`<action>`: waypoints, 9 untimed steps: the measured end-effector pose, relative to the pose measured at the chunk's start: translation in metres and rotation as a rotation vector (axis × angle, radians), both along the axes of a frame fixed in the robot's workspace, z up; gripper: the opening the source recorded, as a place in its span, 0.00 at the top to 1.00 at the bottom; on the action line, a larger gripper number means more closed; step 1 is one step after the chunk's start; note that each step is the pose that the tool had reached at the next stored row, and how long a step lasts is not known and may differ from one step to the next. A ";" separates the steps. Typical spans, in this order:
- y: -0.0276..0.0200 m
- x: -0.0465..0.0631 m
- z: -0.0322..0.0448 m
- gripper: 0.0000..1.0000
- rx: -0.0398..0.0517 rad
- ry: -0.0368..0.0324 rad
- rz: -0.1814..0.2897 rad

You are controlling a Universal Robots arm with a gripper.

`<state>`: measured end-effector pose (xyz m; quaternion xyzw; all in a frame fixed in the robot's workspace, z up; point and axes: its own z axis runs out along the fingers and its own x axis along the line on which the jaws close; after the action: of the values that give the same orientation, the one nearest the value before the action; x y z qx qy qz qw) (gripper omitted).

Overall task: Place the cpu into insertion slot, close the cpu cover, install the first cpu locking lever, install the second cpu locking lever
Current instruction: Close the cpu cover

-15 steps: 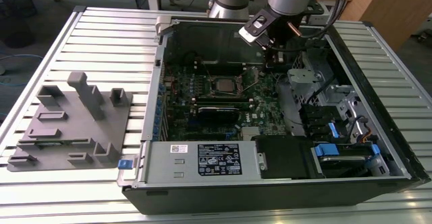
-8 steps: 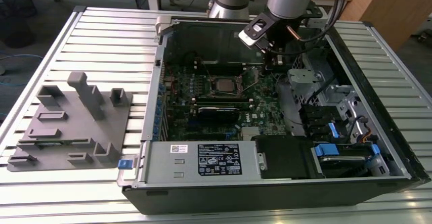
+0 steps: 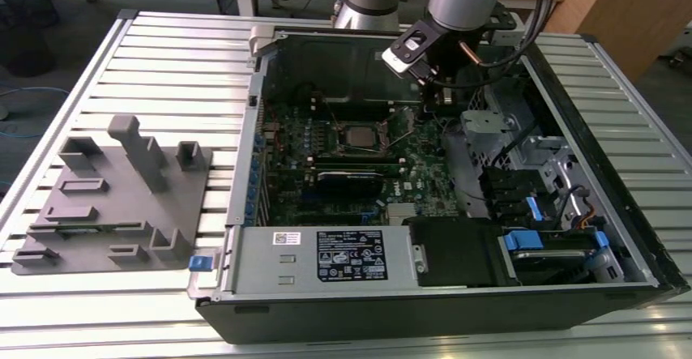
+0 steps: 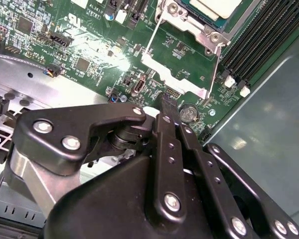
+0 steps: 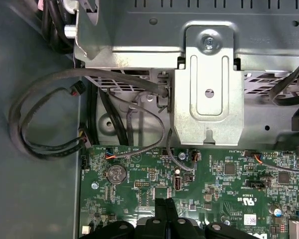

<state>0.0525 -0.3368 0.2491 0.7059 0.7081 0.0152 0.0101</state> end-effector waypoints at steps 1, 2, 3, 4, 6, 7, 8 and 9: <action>0.0000 0.000 0.0000 0.89 -0.0001 0.0002 0.000; 0.0000 0.000 0.0000 0.89 -0.0001 0.0003 0.000; 0.0000 0.000 0.0000 0.89 -0.0001 0.0003 0.000; 0.0000 0.000 0.0000 0.89 -0.0001 0.0003 0.000; 0.0000 -0.001 0.0000 0.89 0.0000 0.0003 0.000; 0.0000 -0.001 0.0000 0.89 -0.0001 0.0003 0.000; 0.0000 -0.002 0.0000 0.89 -0.0001 0.0003 0.000; 0.0000 -0.003 0.0000 0.89 -0.0001 0.0003 0.000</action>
<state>0.0497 -0.3368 0.2490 0.7059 0.7081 0.0151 0.0101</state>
